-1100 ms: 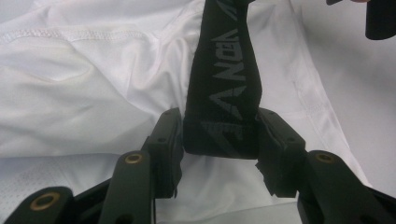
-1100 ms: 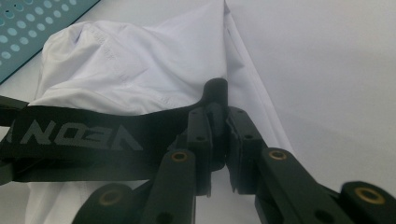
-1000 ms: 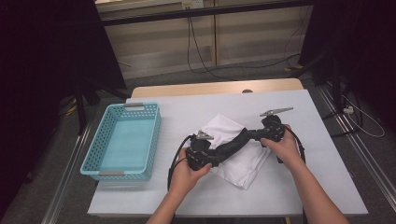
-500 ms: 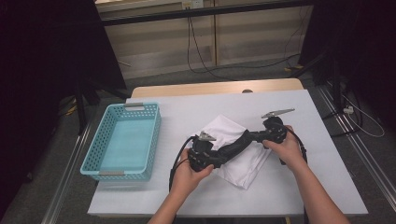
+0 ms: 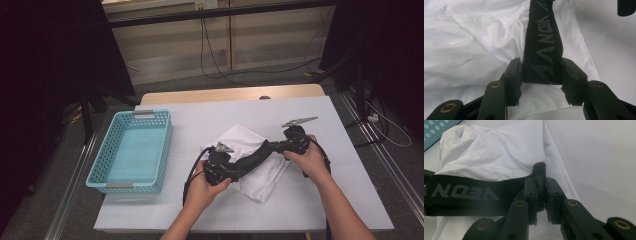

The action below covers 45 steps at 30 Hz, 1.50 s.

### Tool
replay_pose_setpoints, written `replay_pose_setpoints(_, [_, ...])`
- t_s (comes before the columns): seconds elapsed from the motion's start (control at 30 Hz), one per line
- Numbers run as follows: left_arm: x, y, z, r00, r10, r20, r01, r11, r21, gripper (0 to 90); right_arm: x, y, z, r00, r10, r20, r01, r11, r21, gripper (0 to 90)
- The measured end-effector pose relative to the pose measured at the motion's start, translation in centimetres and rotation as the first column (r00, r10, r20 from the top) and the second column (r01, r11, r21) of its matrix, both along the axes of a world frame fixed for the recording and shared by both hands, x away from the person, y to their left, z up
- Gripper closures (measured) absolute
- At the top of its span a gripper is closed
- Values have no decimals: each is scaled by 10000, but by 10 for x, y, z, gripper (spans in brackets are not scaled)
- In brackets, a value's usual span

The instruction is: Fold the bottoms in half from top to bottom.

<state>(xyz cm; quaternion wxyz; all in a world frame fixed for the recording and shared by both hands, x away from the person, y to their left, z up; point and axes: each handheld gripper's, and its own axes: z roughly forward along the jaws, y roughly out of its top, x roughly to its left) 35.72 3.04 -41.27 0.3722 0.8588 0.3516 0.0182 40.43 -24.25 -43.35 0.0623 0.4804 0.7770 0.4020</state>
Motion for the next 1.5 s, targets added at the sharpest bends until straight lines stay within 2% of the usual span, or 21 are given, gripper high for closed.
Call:
replay_pose_setpoints(0.2, [-1, -2, 0, 10000, -57, -23, 57, 10000, 7, 547, -1, -2, 1, 10000, 5, 53, -5, 10000, -50, 823])
replay_pose_setpoints(0.77, [-1, -5, -5, 9998, -152, -139, 155, 9997, 197, 540, -3, 0, -5, 9997, 131, -194, -139, 9991, -392, 826])
replay_pose_setpoints(1.03, [1, 0, 1, 10000, -30, 22, 30, 10000, -6, 443, -3, 1, -8, 9995, 149, -280, -161, 9989, -449, 817])
replay_pose_setpoints(1.2, [4, 4, 0, 9998, 206, 82, -205, 9998, -61, 418, -3, 0, -7, 9998, 72, -164, -80, 9988, -491, 767])
replay_pose_setpoints(1.3, [5, 2, -2, 9995, 260, 188, -259, 9996, -75, 357, -3, 0, -7, 9999, -48, -93, 43, 9985, -539, 712])
replay_pose_setpoints(1.5, [4, -7, -7, 9999, 107, 129, -108, 9999, 48, 293, -3, 5, -11, 9995, 62, -323, -85, 9974, -711, 691])
